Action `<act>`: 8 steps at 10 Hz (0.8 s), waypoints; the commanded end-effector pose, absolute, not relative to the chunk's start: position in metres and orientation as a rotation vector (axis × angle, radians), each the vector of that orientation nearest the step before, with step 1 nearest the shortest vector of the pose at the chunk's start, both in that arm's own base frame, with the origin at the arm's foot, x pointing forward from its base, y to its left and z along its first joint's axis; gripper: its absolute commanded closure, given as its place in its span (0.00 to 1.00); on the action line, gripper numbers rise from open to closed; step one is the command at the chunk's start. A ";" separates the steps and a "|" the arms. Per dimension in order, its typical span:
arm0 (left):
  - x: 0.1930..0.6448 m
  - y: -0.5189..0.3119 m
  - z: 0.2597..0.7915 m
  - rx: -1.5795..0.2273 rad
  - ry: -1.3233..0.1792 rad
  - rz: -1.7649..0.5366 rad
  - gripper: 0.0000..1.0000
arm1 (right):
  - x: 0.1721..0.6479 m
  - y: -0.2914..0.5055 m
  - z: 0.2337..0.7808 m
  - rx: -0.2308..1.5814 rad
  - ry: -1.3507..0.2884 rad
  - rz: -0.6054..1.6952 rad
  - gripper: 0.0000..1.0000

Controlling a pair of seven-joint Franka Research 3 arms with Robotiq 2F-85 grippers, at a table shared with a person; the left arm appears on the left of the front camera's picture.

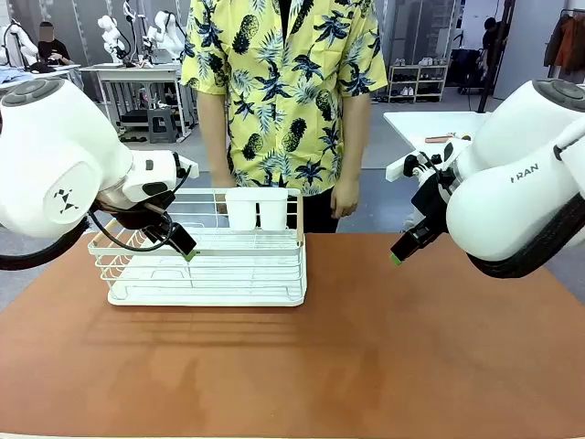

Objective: Clean the table.
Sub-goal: Pick up the Lint Roller when the human hands it over.

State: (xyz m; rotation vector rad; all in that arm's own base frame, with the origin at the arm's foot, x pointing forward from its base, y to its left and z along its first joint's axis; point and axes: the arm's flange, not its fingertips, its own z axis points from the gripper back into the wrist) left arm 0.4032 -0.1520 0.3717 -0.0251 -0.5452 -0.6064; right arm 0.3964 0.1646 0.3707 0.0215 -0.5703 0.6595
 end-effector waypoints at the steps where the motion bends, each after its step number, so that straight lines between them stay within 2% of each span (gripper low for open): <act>1: 0.403 -0.151 0.372 -0.025 -0.545 -0.605 0.00 | 0.396 0.165 0.371 0.022 -0.570 0.659 0.00; 4: 0.403 -0.152 0.372 -0.025 -0.545 -0.606 0.00 | 0.396 0.165 0.371 0.022 -0.570 0.659 0.00; 5: 0.417 -0.144 0.403 -0.113 -0.550 -0.564 0.00 | 0.412 0.156 0.403 0.110 -0.569 0.603 0.00; 8: 0.430 -0.088 0.458 -0.458 -0.415 -0.442 0.00 | 0.436 0.107 0.453 0.580 -0.418 0.451 0.00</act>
